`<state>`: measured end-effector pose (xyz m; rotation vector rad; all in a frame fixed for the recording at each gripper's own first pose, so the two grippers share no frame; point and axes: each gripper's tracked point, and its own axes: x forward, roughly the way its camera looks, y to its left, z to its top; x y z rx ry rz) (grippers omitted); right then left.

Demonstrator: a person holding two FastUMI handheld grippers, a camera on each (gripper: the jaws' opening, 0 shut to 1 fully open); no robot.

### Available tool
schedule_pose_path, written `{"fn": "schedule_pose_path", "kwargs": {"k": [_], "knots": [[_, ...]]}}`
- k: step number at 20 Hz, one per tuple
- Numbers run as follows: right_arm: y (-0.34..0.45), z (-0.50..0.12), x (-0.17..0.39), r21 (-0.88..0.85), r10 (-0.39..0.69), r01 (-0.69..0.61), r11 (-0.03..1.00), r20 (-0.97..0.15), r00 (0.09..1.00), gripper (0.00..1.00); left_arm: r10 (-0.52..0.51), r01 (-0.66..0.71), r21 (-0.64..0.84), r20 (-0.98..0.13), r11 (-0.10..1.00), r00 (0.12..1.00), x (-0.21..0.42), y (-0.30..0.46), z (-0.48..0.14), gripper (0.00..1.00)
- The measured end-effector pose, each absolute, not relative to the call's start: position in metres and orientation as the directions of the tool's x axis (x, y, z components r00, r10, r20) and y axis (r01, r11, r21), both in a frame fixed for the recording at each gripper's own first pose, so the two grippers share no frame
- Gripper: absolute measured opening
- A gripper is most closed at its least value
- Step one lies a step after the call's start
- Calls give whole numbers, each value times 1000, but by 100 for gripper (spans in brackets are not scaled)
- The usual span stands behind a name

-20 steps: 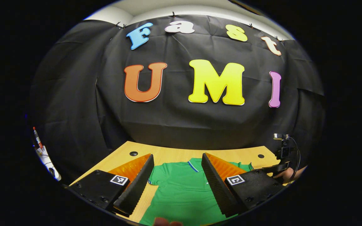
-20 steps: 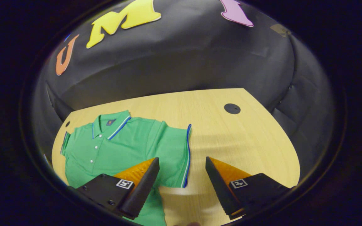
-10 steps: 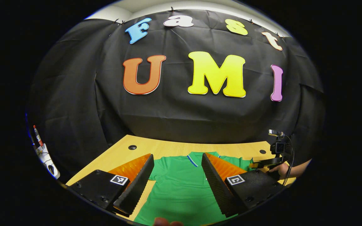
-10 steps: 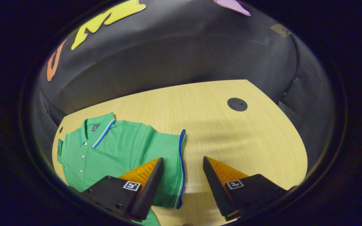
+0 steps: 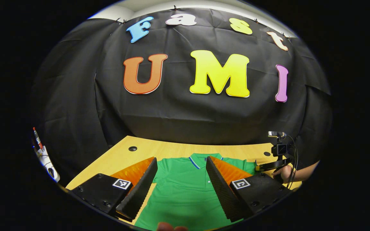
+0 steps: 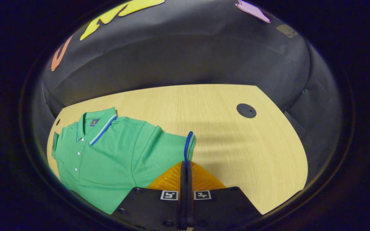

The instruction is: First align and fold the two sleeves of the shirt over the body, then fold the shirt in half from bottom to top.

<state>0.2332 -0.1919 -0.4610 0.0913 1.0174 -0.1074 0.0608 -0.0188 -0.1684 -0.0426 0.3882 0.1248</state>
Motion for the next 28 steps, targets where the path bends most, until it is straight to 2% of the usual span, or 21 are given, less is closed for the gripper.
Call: {"fn": "schedule_pose_path", "kwargs": {"k": [1,3,5,8,10,13,20,25,26,28], "knots": [[-191,-459,232,45,-35,141,989,-855,517,0,119,-134,-14,-383,991,916,59,-16,-171,98],[-192,-453,232,60,-32,157,986,-850,527,2,131,-148,-14,-389,989,912,55,-10,-174,98],[-185,-441,233,78,-19,156,985,-840,542,0,141,-167,-31,-406,985,903,52,-5,-179,98],[-174,-419,239,87,-9,141,986,-820,573,5,152,-187,-41,-423,982,893,46,3,-184,98],[-164,-407,245,76,-13,126,989,-806,591,0,165,-199,-37,-423,979,891,43,11,-182,98],[-136,-395,253,94,12,105,990,-799,601,2,191,-221,-21,-422,975,886,35,25,-181,98],[-64,-392,264,120,73,41,992,-806,587,2,242,-266,4,-430,964,870,15,57,-180,98],[-26,-411,261,129,105,6,992,-834,542,2,278,-299,17,-427,954,861,3,77,-176,98],[-19,-415,259,142,118,5,990,-840,530,3,281,-301,19,-424,953,861,0,79,-175,98],[-2,-414,257,196,169,-4,981,-836,522,13,286,-302,30,-418,953,862,-2,84,-172,98]]}}
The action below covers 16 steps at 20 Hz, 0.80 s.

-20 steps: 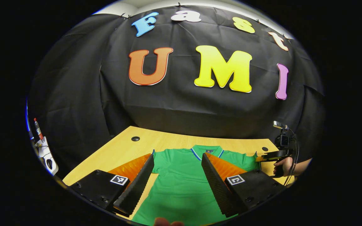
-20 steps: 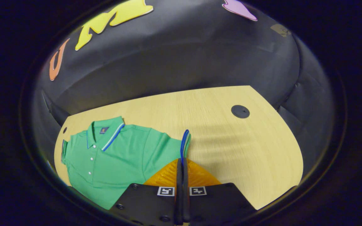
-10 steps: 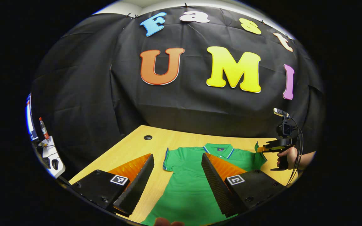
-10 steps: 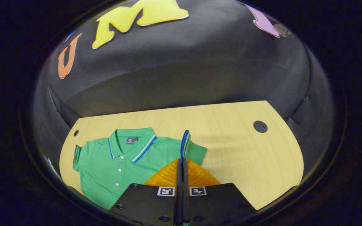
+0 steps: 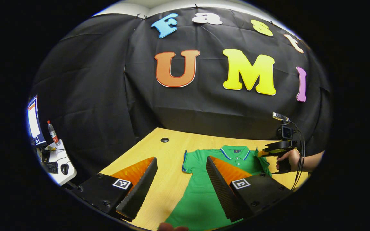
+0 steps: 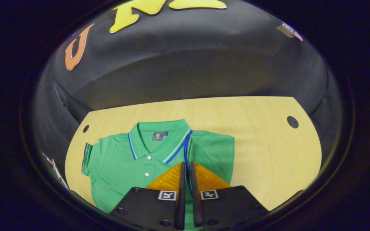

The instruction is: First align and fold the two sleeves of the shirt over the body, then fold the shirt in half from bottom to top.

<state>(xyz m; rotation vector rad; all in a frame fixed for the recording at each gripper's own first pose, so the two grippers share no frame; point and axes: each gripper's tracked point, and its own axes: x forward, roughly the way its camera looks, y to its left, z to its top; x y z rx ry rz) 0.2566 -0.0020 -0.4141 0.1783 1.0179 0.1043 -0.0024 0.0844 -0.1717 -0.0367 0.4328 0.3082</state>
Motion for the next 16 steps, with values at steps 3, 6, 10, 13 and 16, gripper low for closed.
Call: {"fn": "schedule_pose_path", "kwargs": {"k": [3,6,10,13,16], "knots": [[9,-402,253,248,225,-30,968,-812,539,69,278,-296,20,-416,955,866,-2,86,-169,98],[-1,-379,248,224,197,-29,974,-782,591,94,241,-267,-6,-412,964,879,2,80,-169,98],[-7,-328,223,201,180,-47,978,-716,674,96,203,-229,-16,-402,973,893,6,79,-166,98],[-3,-293,180,196,193,-77,978,-685,703,96,172,-217,-65,-413,974,895,13,83,-173,98],[-1,-263,135,194,215,-111,975,-670,711,96,120,-191,-127,-427,973,896,28,89,-184,98]]}}
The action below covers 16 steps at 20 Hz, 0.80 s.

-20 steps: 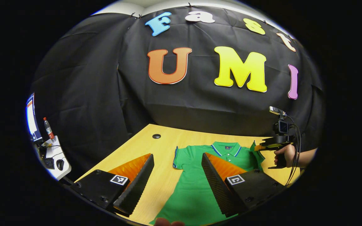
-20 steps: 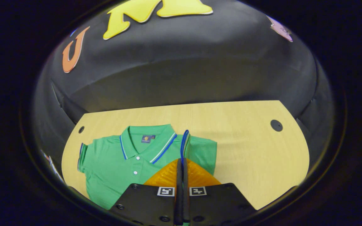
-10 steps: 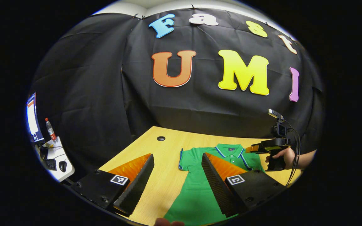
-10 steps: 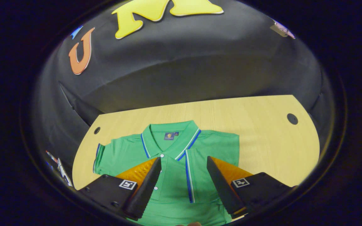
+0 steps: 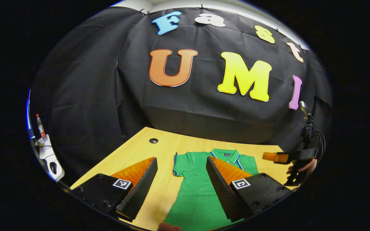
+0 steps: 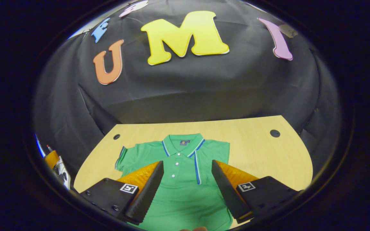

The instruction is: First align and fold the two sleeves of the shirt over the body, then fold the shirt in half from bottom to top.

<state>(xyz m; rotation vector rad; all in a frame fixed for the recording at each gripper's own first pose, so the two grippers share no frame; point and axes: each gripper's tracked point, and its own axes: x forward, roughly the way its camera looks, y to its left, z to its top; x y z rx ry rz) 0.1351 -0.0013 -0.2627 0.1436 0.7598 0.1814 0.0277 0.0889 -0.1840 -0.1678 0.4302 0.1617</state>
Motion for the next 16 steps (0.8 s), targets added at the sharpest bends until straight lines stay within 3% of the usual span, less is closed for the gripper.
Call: {"fn": "schedule_pose_path", "kwargs": {"k": [7,8,9,10,14,16], "knots": [[-45,-178,78,103,149,-109,989,-578,802,96,-18,-71,-155,-509,985,860,65,99,-234,98],[-50,-172,72,112,141,-93,989,-574,806,96,-28,-59,-150,-521,987,853,72,103,-244,98],[-53,-170,64,120,136,-81,989,-575,807,90,-31,-56,-145,-538,988,842,78,108,-254,97],[-56,-168,57,120,130,-74,990,-579,805,96,-38,-52,-146,-555,988,831,85,112,-263,98],[-74,-162,30,76,110,-80,994,-601,791,100,-68,-43,-166,-609,985,790,112,121,-295,97],[-84,-160,21,56,95,-77,995,-609,787,96,-60,-53,-159,-630,986,774,127,124,-311,96]]}}
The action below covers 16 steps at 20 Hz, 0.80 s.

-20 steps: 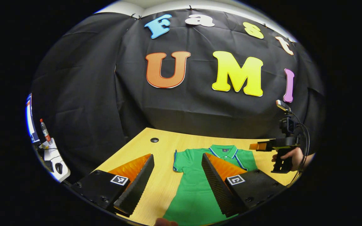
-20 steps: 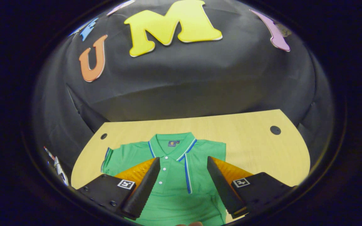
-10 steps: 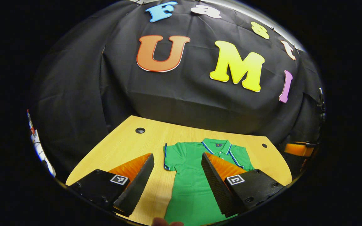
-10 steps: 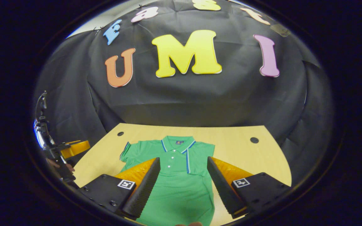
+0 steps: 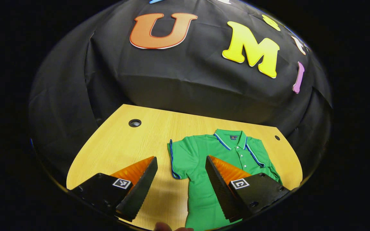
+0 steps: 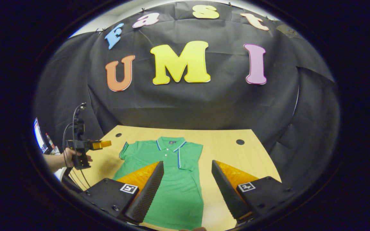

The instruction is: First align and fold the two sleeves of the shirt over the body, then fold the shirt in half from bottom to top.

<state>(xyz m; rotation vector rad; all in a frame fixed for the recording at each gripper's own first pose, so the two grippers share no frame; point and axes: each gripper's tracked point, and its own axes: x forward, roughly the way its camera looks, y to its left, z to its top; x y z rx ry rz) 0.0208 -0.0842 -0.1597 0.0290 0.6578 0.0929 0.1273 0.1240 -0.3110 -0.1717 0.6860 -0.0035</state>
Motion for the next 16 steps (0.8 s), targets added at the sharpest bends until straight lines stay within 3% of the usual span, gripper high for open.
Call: {"fn": "schedule_pose_path", "kwargs": {"k": [1,2,6,16], "knots": [[-90,-160,20,45,85,-73,996,-608,789,100,-62,-51,-154,-644,987,763,132,124,-320,96],[-99,-161,20,33,63,-54,998,-609,791,96,-69,-44,-153,-658,987,750,137,120,-332,96],[-122,-170,16,39,21,4,999,-621,784,96,-67,-49,-146,-699,988,712,153,121,-362,96],[-169,-209,12,0,-55,75,997,-675,736,96,-21,-133,-137,-772,982,635,174,122,-419,85]]}}
